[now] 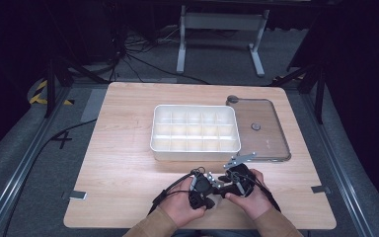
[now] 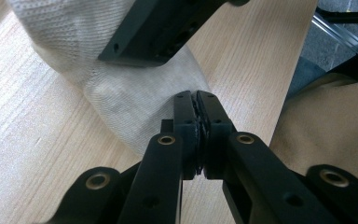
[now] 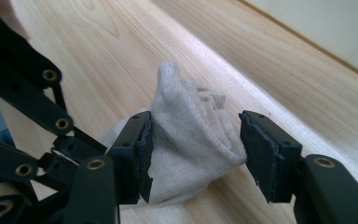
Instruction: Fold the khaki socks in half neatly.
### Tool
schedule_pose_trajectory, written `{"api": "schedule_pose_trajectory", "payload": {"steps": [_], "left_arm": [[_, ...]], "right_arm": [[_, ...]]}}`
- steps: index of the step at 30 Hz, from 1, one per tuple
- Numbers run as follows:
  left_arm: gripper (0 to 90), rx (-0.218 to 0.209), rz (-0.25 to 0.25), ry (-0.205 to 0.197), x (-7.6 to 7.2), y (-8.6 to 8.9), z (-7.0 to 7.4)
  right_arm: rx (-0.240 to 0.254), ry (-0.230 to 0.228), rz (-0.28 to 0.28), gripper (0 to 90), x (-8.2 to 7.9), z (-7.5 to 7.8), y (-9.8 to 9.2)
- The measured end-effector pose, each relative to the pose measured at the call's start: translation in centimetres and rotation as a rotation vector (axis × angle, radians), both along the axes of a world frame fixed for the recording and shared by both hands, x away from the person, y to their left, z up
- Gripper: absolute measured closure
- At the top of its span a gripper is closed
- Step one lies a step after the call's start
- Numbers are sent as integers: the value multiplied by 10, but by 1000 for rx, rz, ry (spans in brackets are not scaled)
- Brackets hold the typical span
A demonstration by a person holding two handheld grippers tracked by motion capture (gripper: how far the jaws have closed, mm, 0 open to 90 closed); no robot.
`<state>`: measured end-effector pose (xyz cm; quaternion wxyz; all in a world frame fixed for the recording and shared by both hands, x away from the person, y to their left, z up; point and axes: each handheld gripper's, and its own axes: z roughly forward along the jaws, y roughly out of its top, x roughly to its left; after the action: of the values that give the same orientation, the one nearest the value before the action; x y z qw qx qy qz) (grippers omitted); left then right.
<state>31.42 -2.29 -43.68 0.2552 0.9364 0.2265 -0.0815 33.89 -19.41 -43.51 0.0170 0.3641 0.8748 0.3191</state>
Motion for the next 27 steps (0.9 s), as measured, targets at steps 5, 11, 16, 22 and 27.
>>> {"api": "schedule_pose_trajectory", "payload": {"steps": [5, 11, 16, 22, 27], "left_arm": [[870, 3, -11, -5, 1, 0, 0], [872, 2, -11, -5, 1, 0, -1], [877, -4, -4, -5, 1, 0, -2], [878, 5, -8, -6, 1, 0, -1], [879, 7, -13, -7, 1, -1, -1]], "right_arm": [[14, 33, 2, 480, 2, -5, 1], [60, 94, -18, 482, 7, -11, -3], [85, 120, -12, 519, 7, -13, -3], [110, 142, -15, 526, 9, -15, -5], [133, 161, -18, 535, 9, -16, -6]]}}
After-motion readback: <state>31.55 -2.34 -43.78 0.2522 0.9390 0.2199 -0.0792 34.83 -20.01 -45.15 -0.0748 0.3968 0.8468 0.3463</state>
